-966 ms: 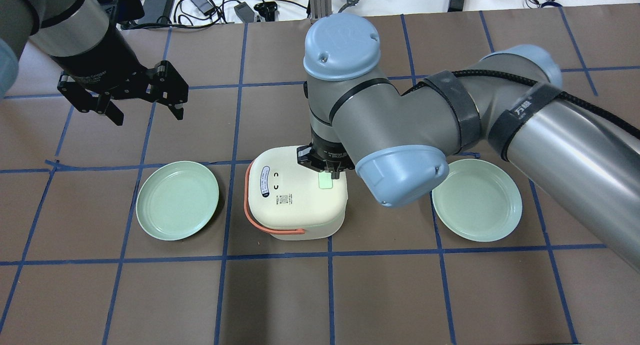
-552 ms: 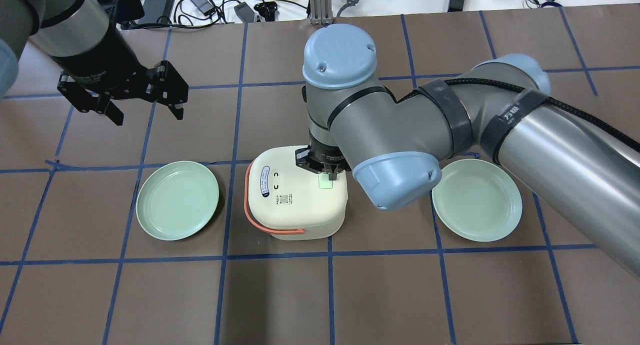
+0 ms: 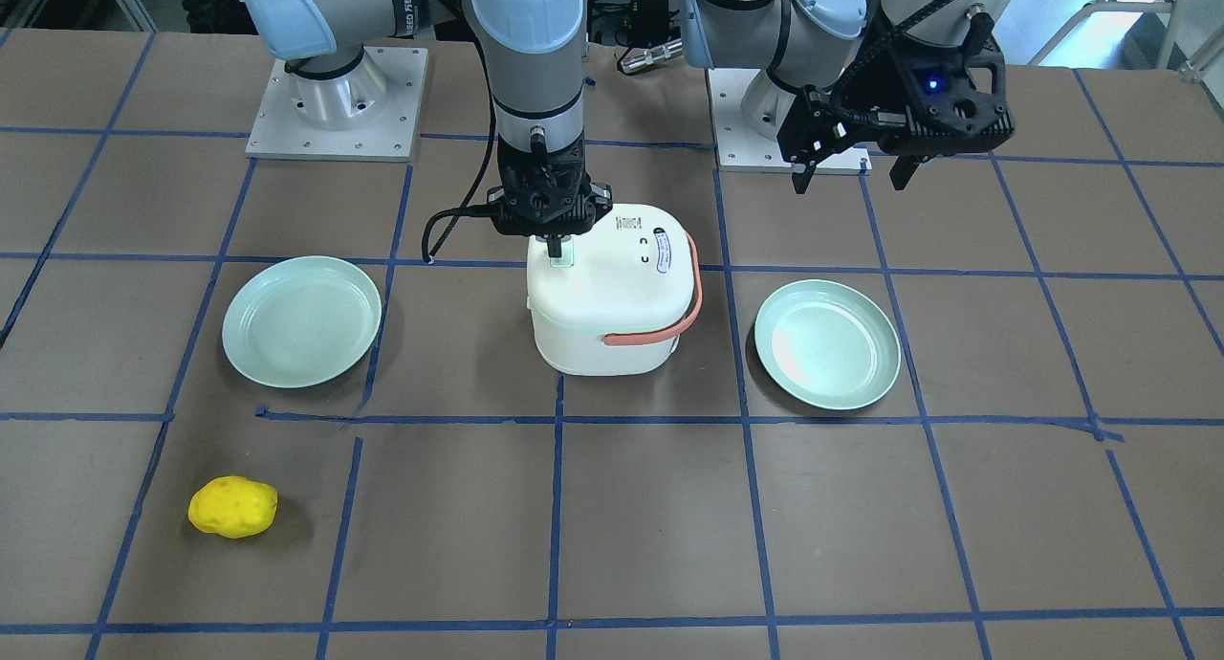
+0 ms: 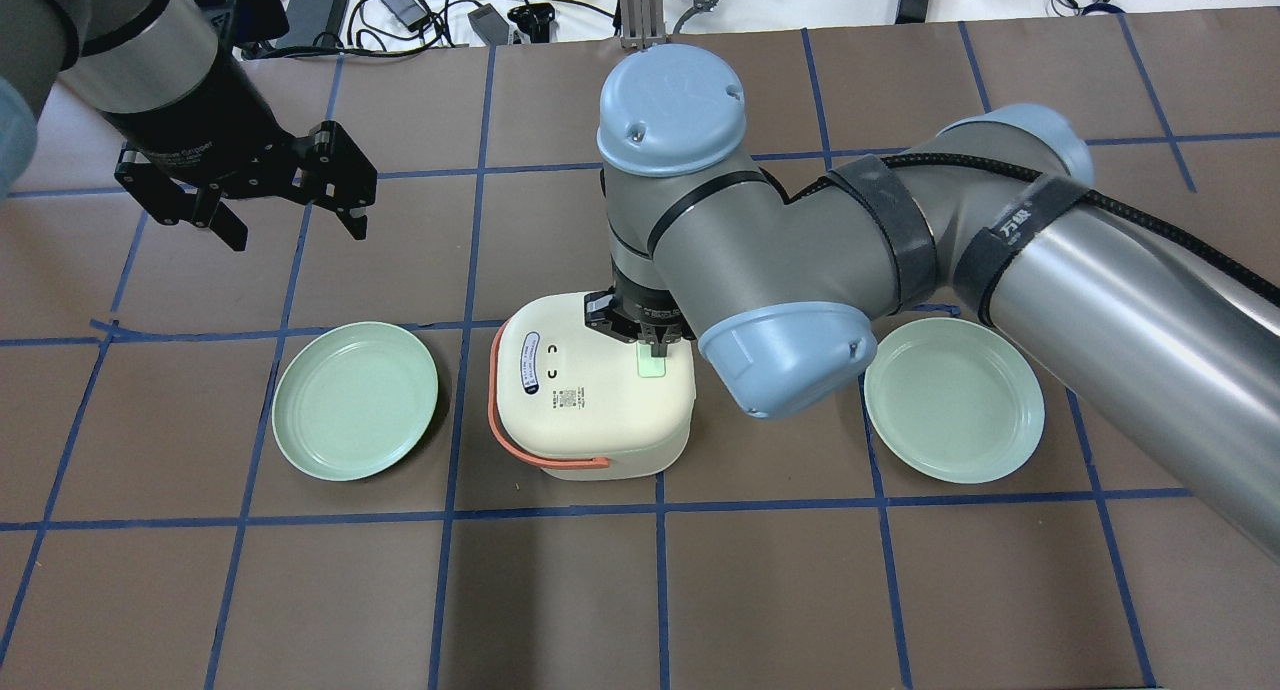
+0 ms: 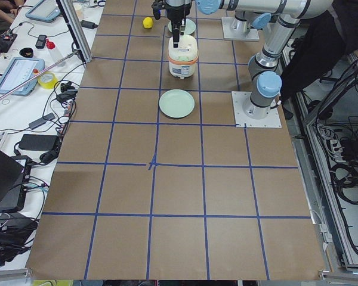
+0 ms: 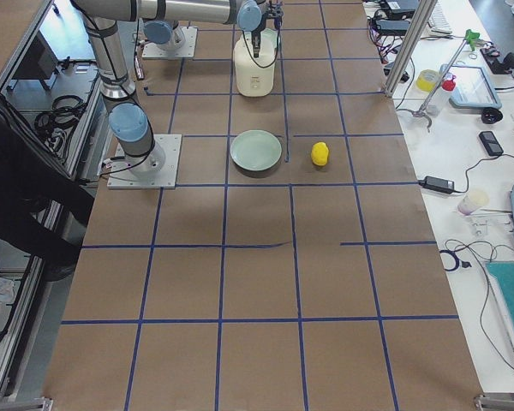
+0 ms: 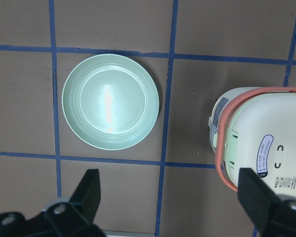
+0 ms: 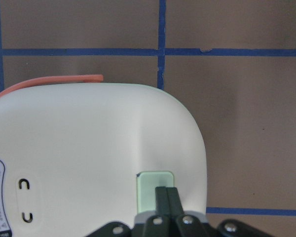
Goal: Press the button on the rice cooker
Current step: 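Lower the right gripper and press down on the green lid button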
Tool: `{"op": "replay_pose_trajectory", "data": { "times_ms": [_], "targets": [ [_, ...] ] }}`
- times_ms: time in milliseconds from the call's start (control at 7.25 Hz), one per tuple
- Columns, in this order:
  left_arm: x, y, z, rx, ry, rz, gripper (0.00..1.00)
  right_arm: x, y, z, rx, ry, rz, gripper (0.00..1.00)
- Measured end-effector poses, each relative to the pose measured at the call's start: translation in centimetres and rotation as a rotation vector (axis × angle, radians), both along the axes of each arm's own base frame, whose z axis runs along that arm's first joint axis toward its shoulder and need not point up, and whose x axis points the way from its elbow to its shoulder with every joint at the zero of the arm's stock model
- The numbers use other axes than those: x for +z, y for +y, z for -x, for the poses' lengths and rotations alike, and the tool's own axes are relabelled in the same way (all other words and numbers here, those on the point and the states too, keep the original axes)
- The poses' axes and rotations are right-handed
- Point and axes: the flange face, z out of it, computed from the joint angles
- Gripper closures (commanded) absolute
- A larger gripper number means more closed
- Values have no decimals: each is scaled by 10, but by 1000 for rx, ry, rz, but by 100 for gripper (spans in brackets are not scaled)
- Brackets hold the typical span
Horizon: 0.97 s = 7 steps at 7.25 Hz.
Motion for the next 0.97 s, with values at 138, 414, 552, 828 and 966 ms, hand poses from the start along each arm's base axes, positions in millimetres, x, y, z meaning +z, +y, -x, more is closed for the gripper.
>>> {"op": "replay_pose_trajectory", "data": {
  "times_ms": [138,414,552,828,966],
  "targets": [
    [0,0,0,0,0,0,0,0,0,0,-1,0,-1,100],
    [0,0,0,0,0,0,0,-1,0,-1,-1,0,-2,100],
    [0,0,0,0,0,0,0,-2,-1,-1,-1,2,-3,100],
    [0,0,0,0,0,0,0,-4,1,-6,9,2,-3,100],
    [0,0,0,0,0,0,0,-5,2,-8,14,2,-3,100]
  ]
}}
